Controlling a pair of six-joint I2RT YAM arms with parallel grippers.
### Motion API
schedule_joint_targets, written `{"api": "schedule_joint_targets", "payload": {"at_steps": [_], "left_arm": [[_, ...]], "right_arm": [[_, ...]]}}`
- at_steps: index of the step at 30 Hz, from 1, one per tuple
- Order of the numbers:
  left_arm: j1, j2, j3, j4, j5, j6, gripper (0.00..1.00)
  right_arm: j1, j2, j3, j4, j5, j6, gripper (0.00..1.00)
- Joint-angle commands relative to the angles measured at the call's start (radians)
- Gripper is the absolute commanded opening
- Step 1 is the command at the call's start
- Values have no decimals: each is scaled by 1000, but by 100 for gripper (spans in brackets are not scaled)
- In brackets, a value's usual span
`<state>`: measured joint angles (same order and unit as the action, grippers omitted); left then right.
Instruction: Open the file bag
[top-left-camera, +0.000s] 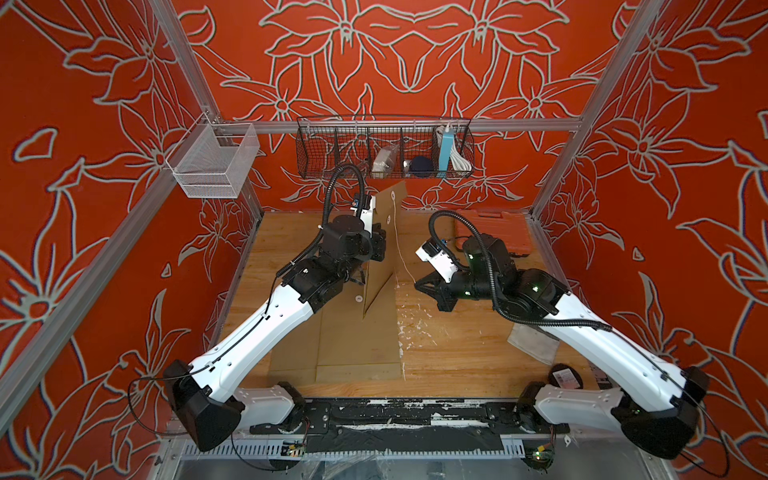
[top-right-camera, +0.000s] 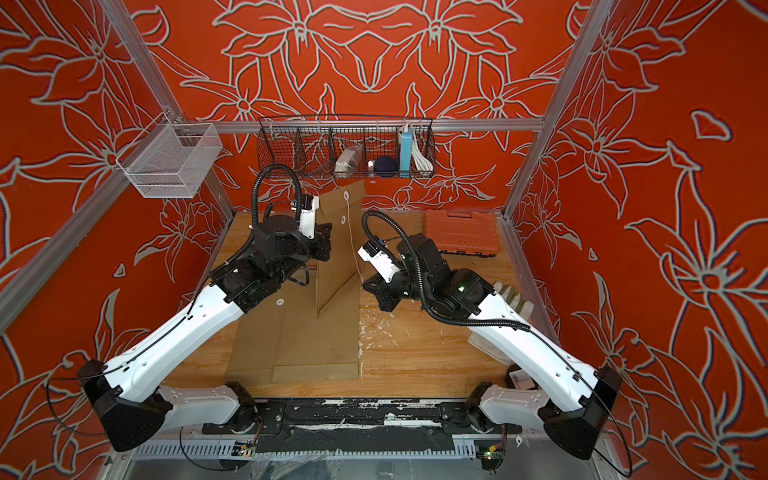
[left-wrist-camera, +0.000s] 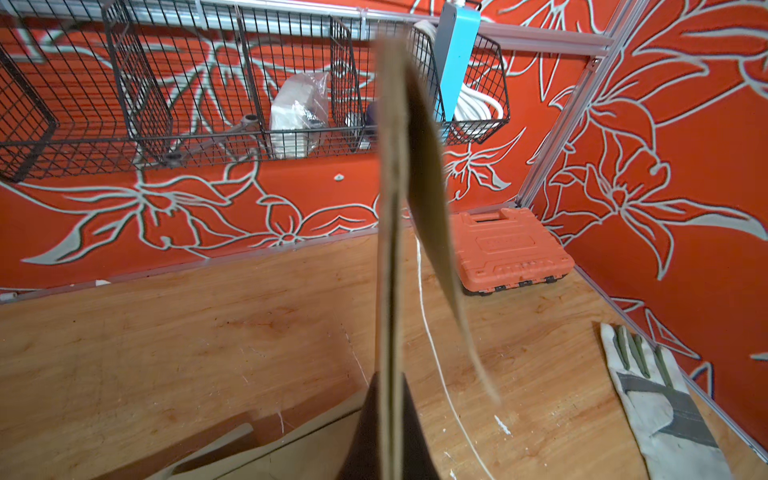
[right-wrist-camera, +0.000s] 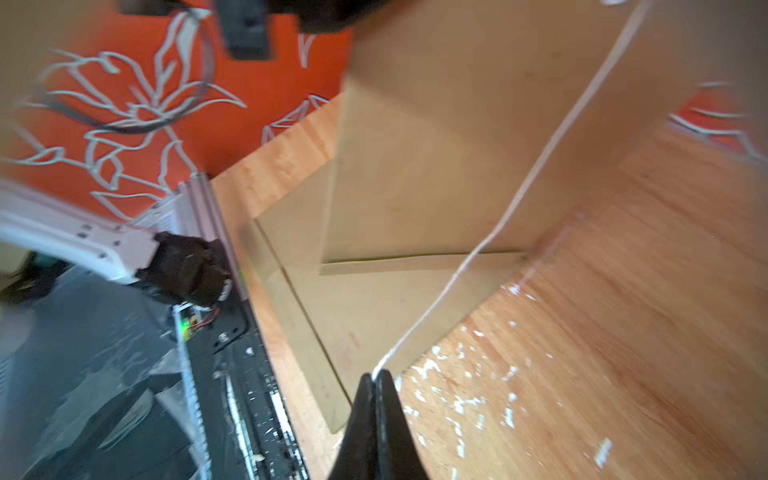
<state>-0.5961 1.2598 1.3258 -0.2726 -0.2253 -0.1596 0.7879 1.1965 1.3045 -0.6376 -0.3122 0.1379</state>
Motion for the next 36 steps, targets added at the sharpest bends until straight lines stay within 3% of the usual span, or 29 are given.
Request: {"api": "schedule_joint_targets", "payload": {"at_steps": [1, 6, 15, 20, 25, 29, 36], "left_arm": [[76, -61, 6, -49, 133, -72, 0], [207, -145, -87, -9, 399, -175, 0], [221, -260, -165, -4, 584, -172, 0], [221, -318, -192, -15, 618, -166, 0], [221, -353, -211, -3, 660, -174, 0], [222, -384, -218, 13, 689, -180, 0], [222, -395, -216, 19, 748, -176, 0]], "right_arm": [[-55, -12, 74, -56, 211, 27, 0], [-164, 11, 204, -89, 244, 24, 0], [-246, 129, 519, -147, 281, -28, 0], [-249, 185, 649, -181, 342, -58, 0], [-254, 228, 746, -236, 497, -92, 0], [-265, 238, 757, -264, 598, -120, 0], [-288, 240, 777, -275, 636, -142, 0]]}}
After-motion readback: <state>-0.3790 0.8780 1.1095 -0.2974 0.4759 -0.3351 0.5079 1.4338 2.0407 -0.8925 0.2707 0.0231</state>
